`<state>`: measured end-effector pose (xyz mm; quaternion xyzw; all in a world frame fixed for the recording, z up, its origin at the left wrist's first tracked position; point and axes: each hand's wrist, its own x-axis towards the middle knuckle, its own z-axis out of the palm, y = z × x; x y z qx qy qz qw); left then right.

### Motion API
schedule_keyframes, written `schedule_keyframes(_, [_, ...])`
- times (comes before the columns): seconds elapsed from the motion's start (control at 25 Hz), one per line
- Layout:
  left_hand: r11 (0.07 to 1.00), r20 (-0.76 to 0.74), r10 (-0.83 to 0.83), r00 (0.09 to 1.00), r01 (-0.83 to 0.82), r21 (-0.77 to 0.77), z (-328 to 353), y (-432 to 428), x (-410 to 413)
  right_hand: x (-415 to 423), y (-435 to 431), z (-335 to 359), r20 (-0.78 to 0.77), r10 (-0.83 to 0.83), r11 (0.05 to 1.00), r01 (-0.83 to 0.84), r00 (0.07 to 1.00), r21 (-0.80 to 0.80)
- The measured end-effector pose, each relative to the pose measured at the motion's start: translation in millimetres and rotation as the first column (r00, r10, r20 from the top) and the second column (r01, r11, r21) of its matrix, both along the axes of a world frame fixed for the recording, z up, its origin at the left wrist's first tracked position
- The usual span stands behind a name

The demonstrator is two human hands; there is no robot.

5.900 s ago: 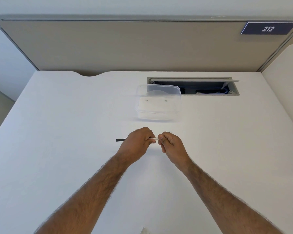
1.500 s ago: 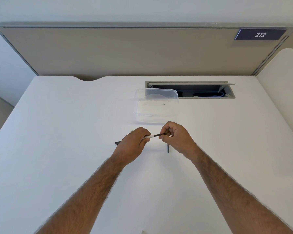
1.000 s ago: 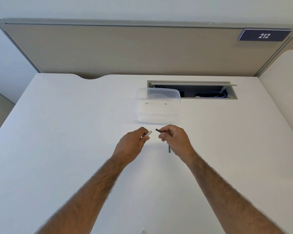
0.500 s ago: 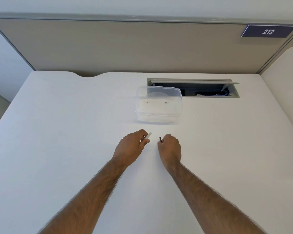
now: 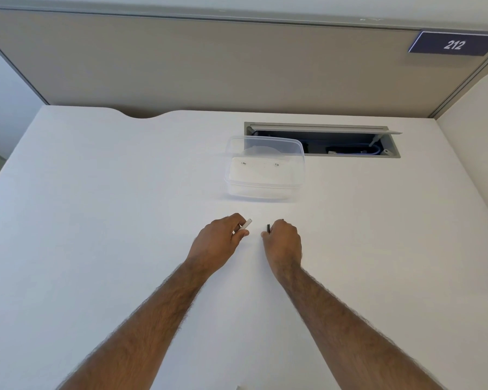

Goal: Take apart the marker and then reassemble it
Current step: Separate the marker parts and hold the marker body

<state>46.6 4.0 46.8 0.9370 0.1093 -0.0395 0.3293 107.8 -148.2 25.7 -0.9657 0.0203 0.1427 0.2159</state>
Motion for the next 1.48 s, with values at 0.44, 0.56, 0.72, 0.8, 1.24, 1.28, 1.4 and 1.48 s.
schedule_keyframes(0.44, [1.000,0.004,-0.004,1.000,0.004,0.015,2,2,-3,0,-1,8,-0.048,0.029,1.000,-0.029,0.998,0.005])
schedule_keyframes(0.56, [1.000,0.007,-0.006,1.000,0.006,0.012,2,3,-4,-1,-1,9,-0.041,0.032,0.999,-0.032,0.999,0.002])
schedule_keyframes(0.72, [1.000,0.013,-0.004,1.000,0.004,0.000,1,4,-5,-1,-3,9,-0.036,0.043,0.999,-0.043,0.998,0.002])
schedule_keyframes(0.8, [1.000,0.017,-0.008,1.000,0.008,-0.002,1,5,-5,0,-3,8,-0.039,0.039,0.999,-0.039,0.998,0.015])
schedule_keyframes(1.24, [1.000,0.065,-0.010,0.998,0.008,0.024,1,7,-4,-3,-9,24,0.121,0.110,0.936,-0.144,0.987,0.323])
schedule_keyframes(1.28, [0.999,0.071,-0.010,0.997,0.008,0.031,1,6,-4,-3,-7,30,0.060,0.106,0.870,-0.122,0.993,0.478])
schedule_keyframes(1.4, [0.999,0.093,-0.023,0.995,0.018,0.047,2,5,-2,-5,-2,42,-0.109,0.160,0.708,-0.037,0.981,0.706])
schedule_keyframes(1.48, [0.999,0.101,-0.032,0.994,0.028,0.043,4,6,-2,-4,1,46,-0.120,0.158,0.699,-0.025,0.980,0.715])
